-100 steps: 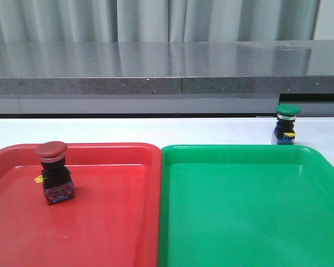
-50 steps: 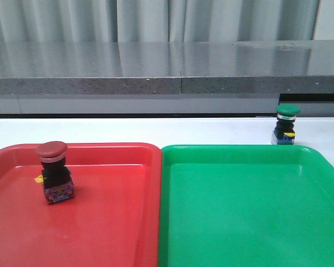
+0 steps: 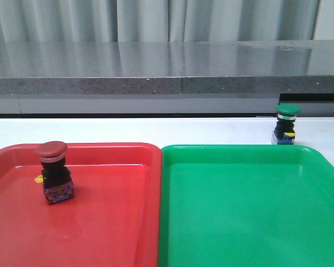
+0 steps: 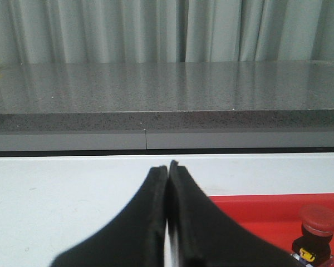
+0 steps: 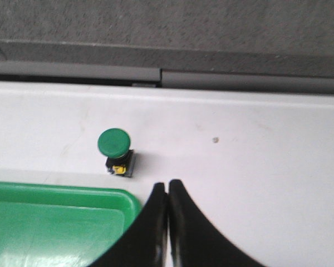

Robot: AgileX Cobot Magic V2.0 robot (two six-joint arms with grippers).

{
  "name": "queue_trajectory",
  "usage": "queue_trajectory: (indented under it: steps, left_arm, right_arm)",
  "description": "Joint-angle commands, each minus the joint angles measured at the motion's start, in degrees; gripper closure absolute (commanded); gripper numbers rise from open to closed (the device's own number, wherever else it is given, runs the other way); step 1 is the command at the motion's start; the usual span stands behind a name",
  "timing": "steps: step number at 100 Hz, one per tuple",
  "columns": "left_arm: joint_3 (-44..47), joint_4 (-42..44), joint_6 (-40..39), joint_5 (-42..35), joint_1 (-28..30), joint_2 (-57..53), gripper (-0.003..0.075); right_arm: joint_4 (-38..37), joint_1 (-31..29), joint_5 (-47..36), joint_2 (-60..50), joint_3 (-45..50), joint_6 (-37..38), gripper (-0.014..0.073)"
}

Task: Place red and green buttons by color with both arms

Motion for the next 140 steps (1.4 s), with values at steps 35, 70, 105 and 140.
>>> queue_trajectory:
  steps: [35, 70, 105, 140]
  left_arm:
    - [0.7, -0.6, 0.0, -5.0, 0.1, -1.9, 0.0741]
    - [0.7, -0.6, 0.0, -5.0, 0.1, -1.9, 0.0741]
    - [0.7, -0.6, 0.0, -5.0, 0.1, -1.9, 0.0741]
    - [0.7, -0.6, 0.0, -5.0, 0.1, -1.9, 0.0741]
  right_arm:
    - [3.2, 5.4, 11.2, 21.3, -18.0, -0.2, -0.0003]
    - [4.6, 5.4, 18.5, 37.5, -32.6, -0.2, -0.0003]
    - [4.7, 5.1, 19.2, 46.5, -38.5, -0.2, -0.0001]
    - [4.7, 5.1, 17.4, 47.2, -38.5, -0.1, 0.027]
